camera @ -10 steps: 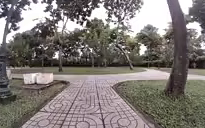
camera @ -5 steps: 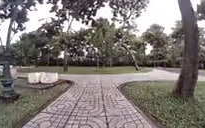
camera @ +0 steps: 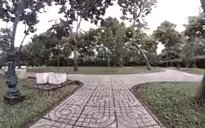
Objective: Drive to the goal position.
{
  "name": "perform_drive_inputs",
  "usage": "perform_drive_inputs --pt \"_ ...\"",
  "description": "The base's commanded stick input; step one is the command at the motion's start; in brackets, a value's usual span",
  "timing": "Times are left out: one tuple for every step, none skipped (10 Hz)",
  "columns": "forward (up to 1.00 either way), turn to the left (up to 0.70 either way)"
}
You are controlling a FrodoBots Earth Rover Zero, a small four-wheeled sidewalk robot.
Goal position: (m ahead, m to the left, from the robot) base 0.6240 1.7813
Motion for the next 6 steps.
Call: perform_drive_inputs --pt "0.00 0.45" --pt "0.00 0.45" --pt "0.00 0.45" --pt "0.00 0.45" --pt "0.00 0.45" --pt "0.00 0.45"
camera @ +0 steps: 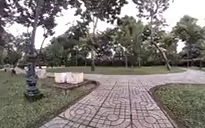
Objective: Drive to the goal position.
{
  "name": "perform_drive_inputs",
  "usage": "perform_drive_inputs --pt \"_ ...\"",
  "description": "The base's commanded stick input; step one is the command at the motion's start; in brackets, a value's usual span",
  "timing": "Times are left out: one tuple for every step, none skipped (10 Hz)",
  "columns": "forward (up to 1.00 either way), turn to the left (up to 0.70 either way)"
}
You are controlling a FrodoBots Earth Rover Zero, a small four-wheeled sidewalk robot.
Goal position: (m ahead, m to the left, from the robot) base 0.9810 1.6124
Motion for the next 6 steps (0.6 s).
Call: perform_drive_inputs --pt "0.00 0.45" --pt "0.00 0.45" --pt "0.00 0.45" --pt "0.00 0.45" --pt "0.00 0.45" --pt "0.00 -0.14"
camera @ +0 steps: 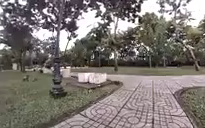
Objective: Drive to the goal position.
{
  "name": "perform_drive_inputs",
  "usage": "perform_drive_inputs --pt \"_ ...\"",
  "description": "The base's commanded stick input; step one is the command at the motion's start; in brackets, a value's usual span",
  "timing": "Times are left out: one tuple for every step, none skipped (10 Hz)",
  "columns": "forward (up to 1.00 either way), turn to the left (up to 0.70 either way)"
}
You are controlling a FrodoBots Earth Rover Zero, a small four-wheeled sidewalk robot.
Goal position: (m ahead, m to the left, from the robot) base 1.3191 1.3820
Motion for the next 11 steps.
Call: perform_drive_inputs --pt "0.00 -0.45" --pt "0.00 -0.45" --pt "0.00 -0.45" --pt "0.00 -0.45" --pt "0.00 -0.45" --pt "0.00 -0.45" --pt "0.00 -0.45" --pt "0.00 -0.45" --pt "0.00 -0.45" --pt "0.00 -0.45" --pt "0.00 -0.32"
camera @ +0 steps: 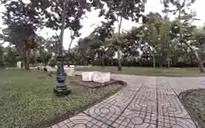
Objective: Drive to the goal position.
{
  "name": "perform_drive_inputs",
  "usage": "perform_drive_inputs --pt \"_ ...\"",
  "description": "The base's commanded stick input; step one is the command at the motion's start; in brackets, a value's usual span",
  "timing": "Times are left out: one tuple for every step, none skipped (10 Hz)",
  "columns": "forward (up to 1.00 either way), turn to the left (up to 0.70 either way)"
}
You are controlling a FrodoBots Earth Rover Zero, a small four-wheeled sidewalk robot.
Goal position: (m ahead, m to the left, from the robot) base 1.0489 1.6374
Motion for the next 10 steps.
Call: perform_drive_inputs --pt "0.00 0.00" --pt "0.00 0.00" --pt "0.00 0.00" --pt "0.00 0.00" --pt "0.00 0.00" --pt "0.00 0.00" --pt "0.00 0.00" --pt "0.02 0.00" --pt "0.60 0.00" --pt "0.70 0.00"
